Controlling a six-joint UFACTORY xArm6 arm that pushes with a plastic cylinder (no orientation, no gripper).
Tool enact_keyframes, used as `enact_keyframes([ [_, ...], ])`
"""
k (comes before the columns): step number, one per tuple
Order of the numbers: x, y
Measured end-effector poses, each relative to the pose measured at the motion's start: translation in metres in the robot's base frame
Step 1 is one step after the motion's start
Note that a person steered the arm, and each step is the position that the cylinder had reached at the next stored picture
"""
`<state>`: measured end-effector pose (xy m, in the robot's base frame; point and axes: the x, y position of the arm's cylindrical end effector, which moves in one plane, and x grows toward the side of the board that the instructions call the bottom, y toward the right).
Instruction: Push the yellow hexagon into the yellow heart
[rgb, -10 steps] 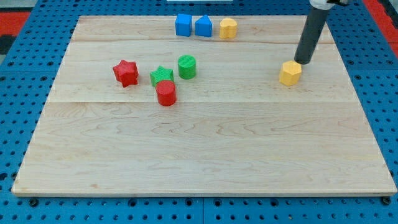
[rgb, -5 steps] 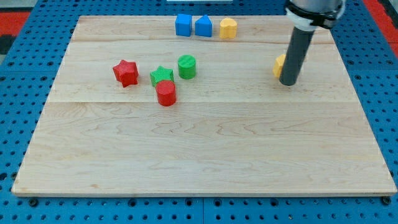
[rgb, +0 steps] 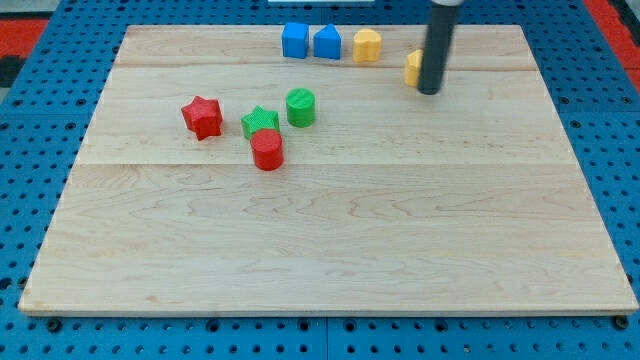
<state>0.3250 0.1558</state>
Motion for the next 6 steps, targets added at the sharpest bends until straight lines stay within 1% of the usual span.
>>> enact_keyframes([
  [1,-0.011,0.032],
  [2,-0.041,-0.013],
  [3,-0.058,-0.058],
  [4,-0.056,-0.065],
  [5,-0.021,-0.075],
  [6,0.016,-0.096],
])
